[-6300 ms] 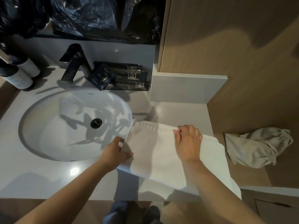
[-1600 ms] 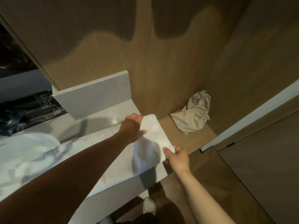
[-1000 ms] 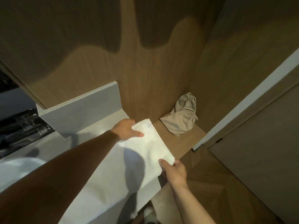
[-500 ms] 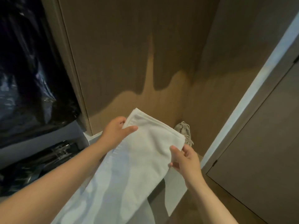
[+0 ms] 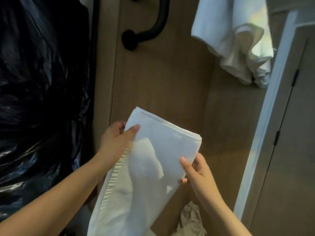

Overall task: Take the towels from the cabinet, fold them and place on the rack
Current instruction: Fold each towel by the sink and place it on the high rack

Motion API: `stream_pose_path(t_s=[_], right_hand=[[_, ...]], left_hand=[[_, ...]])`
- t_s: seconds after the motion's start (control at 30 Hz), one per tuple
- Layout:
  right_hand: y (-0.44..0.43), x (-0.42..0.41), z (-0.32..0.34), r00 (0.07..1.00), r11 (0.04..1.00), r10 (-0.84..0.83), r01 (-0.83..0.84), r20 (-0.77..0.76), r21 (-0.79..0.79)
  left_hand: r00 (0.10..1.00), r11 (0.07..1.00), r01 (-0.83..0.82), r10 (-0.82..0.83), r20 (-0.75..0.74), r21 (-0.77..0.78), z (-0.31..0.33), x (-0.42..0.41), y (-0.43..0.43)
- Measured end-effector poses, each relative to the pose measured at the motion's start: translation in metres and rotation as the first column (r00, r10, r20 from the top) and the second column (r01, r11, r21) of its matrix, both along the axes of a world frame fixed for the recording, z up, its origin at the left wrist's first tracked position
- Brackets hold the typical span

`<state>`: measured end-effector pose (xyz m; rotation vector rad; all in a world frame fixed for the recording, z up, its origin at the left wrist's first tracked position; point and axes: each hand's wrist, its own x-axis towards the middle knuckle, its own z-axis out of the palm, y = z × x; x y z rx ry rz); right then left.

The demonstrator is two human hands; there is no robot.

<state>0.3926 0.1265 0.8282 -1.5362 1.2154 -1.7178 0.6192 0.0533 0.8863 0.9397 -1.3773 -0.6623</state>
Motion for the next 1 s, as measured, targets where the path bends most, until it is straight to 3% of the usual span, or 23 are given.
stream_pose_path(t_s=[0.23,0.43,0.63,0.77,0.83,0.9,1.0], right_hand=[[-0.012,0.016,0.079,0.989,0.949,-0.101,0.063,-0.111,-0.310],[-0.009,0.043,0.153,0.948,0.791,-0.294,0.170,-0.121,-0.587],[-0.004,0.058,0.193,0.907,0.763,-0.355,0.141,-0.225,-0.631],[-0.005,0.059,0.207,0.887,0.776,-0.369,0.131,-0.277,-0.617],[-0.007,0.061,0.212,0.872,0.785,-0.380,0.128,-0.308,-0.606],[-0.008,0.064,0.217,0.870,0.789,-0.374,0.116,-0.322,-0.603],[-0.004,0.068,0.227,0.803,0.691,-0.480,0.097,-0.354,-0.716]], left_hand=[[0.986,0.984,-0.002,-0.027,-0.165,-0.177,0.065,0.023,0.005],[0.970,0.974,0.022,-0.076,-0.233,-0.227,0.102,0.044,0.008],[0.980,0.962,-0.090,0.039,-0.195,-0.257,0.094,0.058,0.021],[0.991,0.887,-0.013,-0.051,-0.124,-0.462,0.057,0.063,0.040],[0.997,0.886,0.042,-0.067,-0.038,-0.462,0.053,0.065,0.043],[0.991,0.900,0.091,-0.125,-0.052,-0.427,0.059,0.068,0.042],[0.982,0.886,0.102,-0.162,-0.096,-0.452,0.077,0.070,0.040]])
